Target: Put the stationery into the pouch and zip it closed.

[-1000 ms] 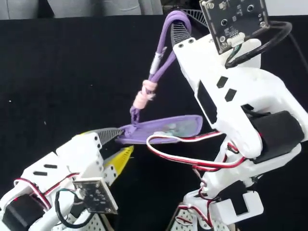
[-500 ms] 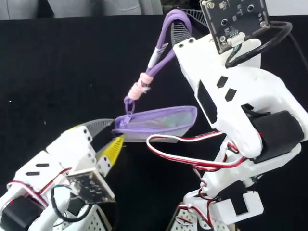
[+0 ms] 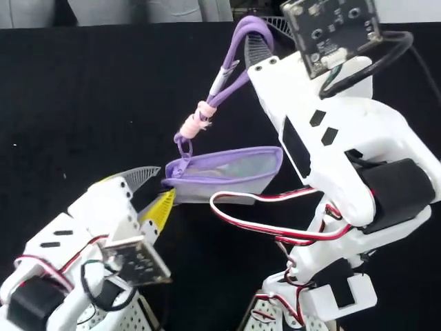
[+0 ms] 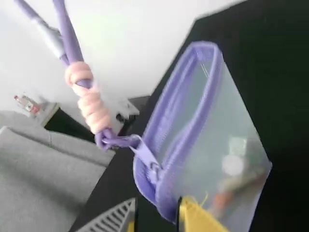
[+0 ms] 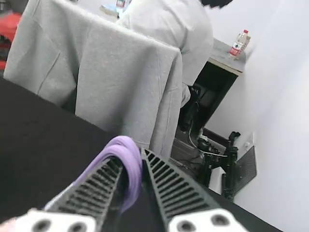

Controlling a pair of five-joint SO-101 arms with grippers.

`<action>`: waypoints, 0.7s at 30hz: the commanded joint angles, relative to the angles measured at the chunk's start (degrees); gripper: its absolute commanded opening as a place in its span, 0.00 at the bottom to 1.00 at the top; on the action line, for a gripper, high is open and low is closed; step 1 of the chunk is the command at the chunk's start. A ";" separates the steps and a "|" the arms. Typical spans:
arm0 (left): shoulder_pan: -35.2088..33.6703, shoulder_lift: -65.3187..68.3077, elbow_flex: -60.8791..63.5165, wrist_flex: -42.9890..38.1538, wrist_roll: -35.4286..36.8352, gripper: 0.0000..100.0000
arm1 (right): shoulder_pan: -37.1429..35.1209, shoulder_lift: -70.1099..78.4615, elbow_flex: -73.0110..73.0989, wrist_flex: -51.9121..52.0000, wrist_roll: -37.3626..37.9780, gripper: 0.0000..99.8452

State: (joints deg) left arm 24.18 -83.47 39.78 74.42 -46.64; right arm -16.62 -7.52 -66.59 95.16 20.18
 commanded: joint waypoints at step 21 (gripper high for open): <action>1.19 -0.26 0.40 -3.87 7.03 0.25 | -5.19 -6.90 1.98 5.54 10.11 0.01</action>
State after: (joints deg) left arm 25.14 -83.38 42.68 71.16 -40.66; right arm -21.10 -13.05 -65.98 99.38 29.23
